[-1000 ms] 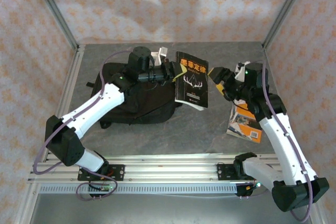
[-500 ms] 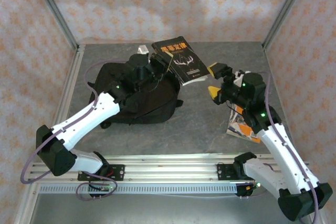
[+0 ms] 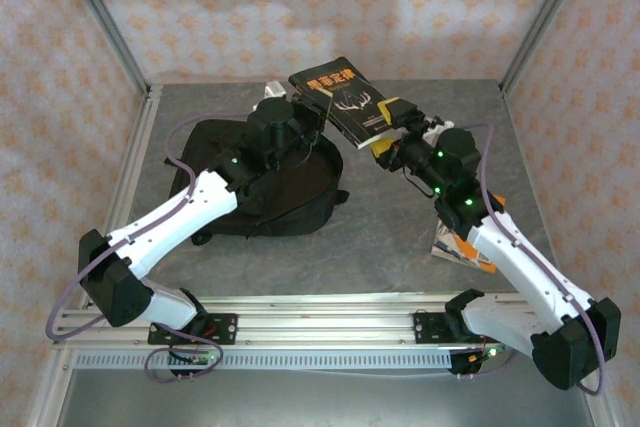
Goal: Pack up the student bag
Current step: Rotate the book.
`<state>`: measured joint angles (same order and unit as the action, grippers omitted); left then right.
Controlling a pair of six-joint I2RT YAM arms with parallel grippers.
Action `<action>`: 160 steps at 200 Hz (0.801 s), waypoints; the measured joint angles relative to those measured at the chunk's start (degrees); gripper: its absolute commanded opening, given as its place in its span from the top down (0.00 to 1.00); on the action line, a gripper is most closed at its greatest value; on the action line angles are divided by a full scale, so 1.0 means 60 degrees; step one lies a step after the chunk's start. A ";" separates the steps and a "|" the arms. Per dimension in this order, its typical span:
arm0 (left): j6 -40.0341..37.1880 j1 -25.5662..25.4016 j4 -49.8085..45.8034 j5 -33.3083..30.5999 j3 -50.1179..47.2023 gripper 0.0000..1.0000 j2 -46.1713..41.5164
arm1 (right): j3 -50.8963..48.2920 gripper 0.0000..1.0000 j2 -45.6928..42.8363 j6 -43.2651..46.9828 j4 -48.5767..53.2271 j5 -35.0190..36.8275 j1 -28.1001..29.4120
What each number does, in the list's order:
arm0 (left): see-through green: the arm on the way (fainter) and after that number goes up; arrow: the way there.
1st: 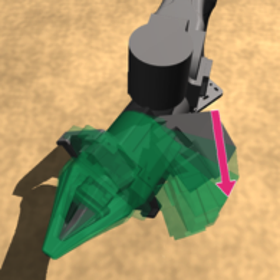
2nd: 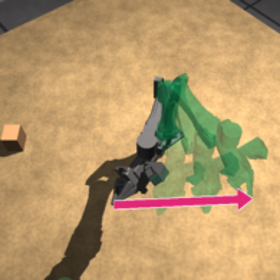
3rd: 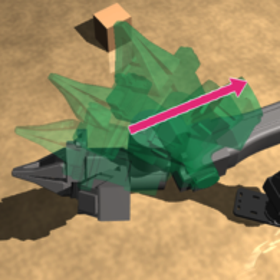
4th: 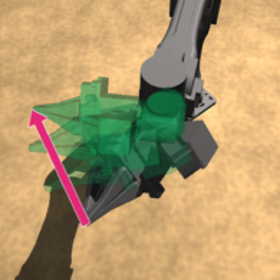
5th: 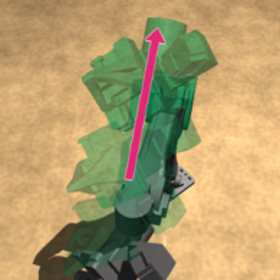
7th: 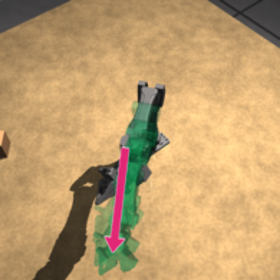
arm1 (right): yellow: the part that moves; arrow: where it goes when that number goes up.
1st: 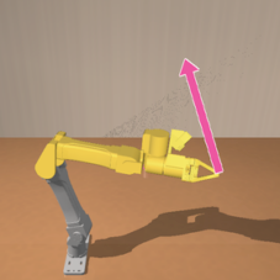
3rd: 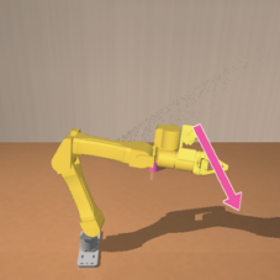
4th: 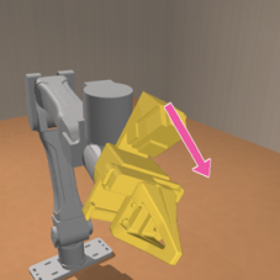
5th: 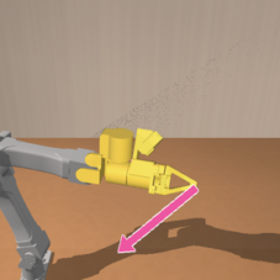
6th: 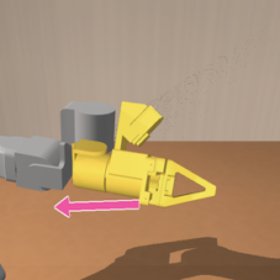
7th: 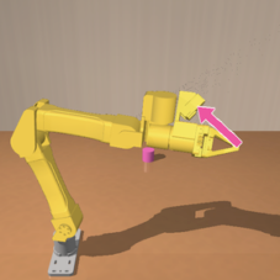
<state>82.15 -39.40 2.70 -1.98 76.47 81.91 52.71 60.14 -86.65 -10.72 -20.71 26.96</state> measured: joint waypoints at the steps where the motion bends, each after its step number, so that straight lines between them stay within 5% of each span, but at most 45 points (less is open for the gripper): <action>1: 0.0004 0.0000 -0.0011 0.0000 0.0000 1.00 0.0000 | 0.0022 0.43 0.0026 0.0095 0.0004 -0.0004 0.0000; 60: 0.0353 -0.0153 -0.0525 -0.0018 -0.0175 0.96 -0.0259 | 0.0769 1.00 0.0200 0.1282 0.1031 0.0328 0.0098; 105: -0.0109 -0.0186 -0.1854 0.0288 0.0066 0.48 -0.0277 | 0.1982 1.00 0.0164 0.2758 0.3592 0.0725 0.0117; 160: -0.4284 -0.0120 -0.6247 -0.0277 0.2871 0.37 0.0539 | 0.2197 1.00 -0.0852 0.5275 0.7715 0.2044 0.0033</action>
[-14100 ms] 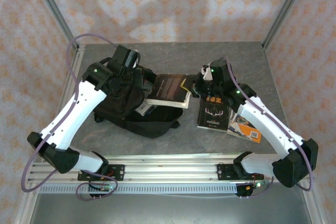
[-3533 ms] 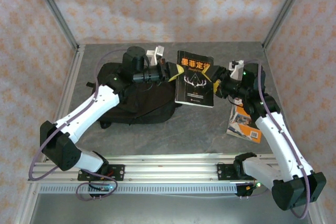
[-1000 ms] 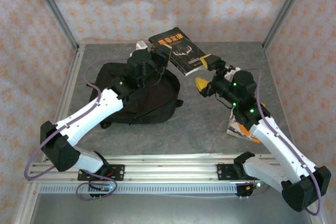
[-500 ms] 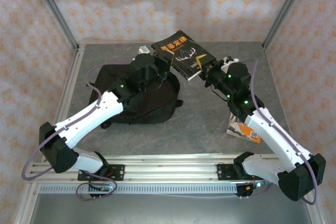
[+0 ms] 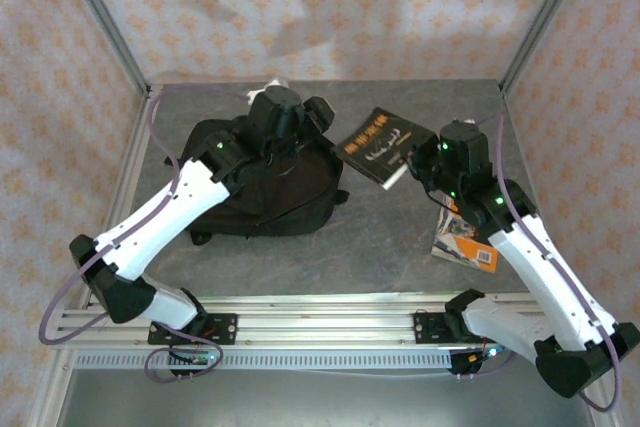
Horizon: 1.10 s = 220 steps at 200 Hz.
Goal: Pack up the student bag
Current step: Rotate the book, then open the student bag at the center of the table.
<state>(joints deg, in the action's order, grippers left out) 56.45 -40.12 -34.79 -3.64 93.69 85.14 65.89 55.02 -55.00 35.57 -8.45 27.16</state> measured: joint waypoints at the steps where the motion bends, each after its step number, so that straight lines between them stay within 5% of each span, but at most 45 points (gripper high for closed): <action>1: -0.0127 0.0000 -0.0084 -0.0033 0.0058 0.37 0.0066 | -0.0011 1.00 -0.0022 0.0025 0.0047 0.0015 0.0000; 28: -0.1891 0.0015 -0.1475 -0.0335 0.0557 0.32 0.1453 | -0.0452 1.00 -0.0849 0.0761 0.1362 0.0470 -0.0036; 41: -0.2707 0.0015 -0.2033 -0.0328 0.0648 0.18 0.2320 | -0.0583 1.00 -0.1155 0.1024 0.1807 0.0612 -0.0055; 94: -0.5125 -0.0062 -0.3246 -0.0186 0.0973 0.16 0.4233 | -0.0783 1.00 -0.1504 0.1647 0.2535 0.0849 -0.0058; 177: -0.6051 -0.0302 -0.3271 0.0892 0.0936 0.22 0.4091 | -0.1191 1.00 -0.1548 0.1676 0.2718 0.0721 -0.0062; 220: -0.6426 -0.0302 -0.3271 0.1031 0.0565 0.44 0.3952 | -0.1198 1.00 -0.1483 0.1676 0.2714 0.0612 -0.0062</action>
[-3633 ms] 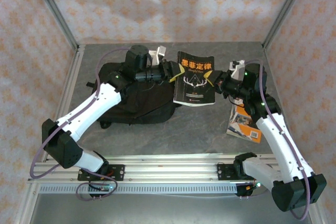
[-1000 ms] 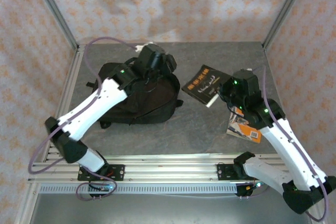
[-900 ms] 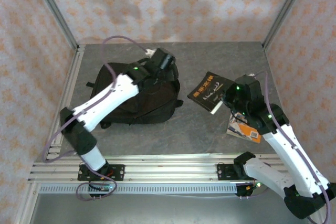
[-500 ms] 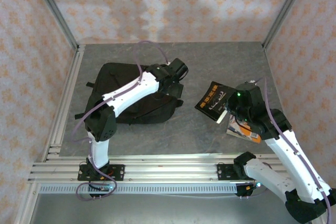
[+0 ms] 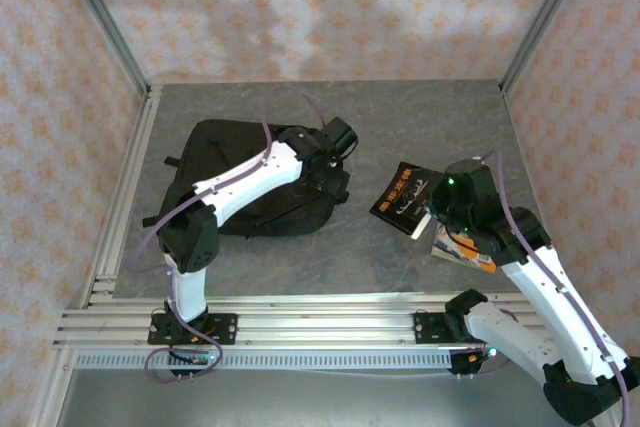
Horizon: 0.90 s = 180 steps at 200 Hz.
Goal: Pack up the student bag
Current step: Open the student bag at the center of the table.
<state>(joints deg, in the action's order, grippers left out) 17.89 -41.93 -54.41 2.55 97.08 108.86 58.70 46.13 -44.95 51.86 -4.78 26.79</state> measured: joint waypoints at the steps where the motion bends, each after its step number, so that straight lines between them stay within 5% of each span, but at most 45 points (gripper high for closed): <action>1: -0.0029 0.0000 0.0004 0.0004 -0.0015 0.44 0.0000 | 0.0000 1.00 0.0000 0.0000 0.0000 -0.0004 0.0000; 52: -0.0164 0.0029 0.0178 0.0044 -0.0226 1.00 0.0000 | -0.0084 1.00 0.0047 0.0000 -0.0069 -0.0135 0.0000; 102: -0.0175 0.0222 0.0266 0.0219 -0.0240 1.00 -0.0397 | -0.0084 1.00 0.0113 0.0047 -0.0069 -0.0131 -0.0062; 180: 0.1038 0.0386 0.1424 0.1439 -0.1381 1.00 -0.3355 | 0.0080 1.00 0.0572 0.0229 -0.1173 -0.0437 -0.0098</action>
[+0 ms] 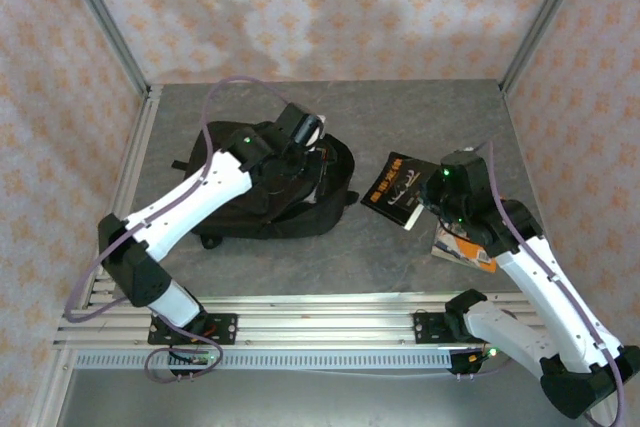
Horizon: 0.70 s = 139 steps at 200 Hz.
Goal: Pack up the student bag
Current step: Open the student bag at the center of the table.
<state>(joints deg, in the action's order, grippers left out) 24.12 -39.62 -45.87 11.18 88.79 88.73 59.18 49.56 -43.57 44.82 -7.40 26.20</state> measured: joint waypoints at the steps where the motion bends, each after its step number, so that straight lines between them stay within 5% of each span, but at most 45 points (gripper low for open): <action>1: 0.0007 0.0000 0.0018 0.0011 -0.0015 1.00 -0.0018 | 0.0025 1.00 0.0026 0.0007 -0.0044 -0.0007 0.0000; 62: 0.0346 -0.0022 0.0270 -0.0007 -0.0812 1.00 -0.1457 | 0.1213 1.00 0.1410 0.0127 -0.0929 -0.0514 0.0000; 139: 0.1756 0.0448 0.1315 -0.0433 -0.3413 1.00 -0.4426 | 0.1563 1.00 0.4240 -0.1475 -0.2973 -0.2918 0.0178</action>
<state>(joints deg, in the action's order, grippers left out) 34.65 -36.93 -37.98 8.58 68.31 62.17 68.55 75.00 -52.42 26.98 -24.91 27.27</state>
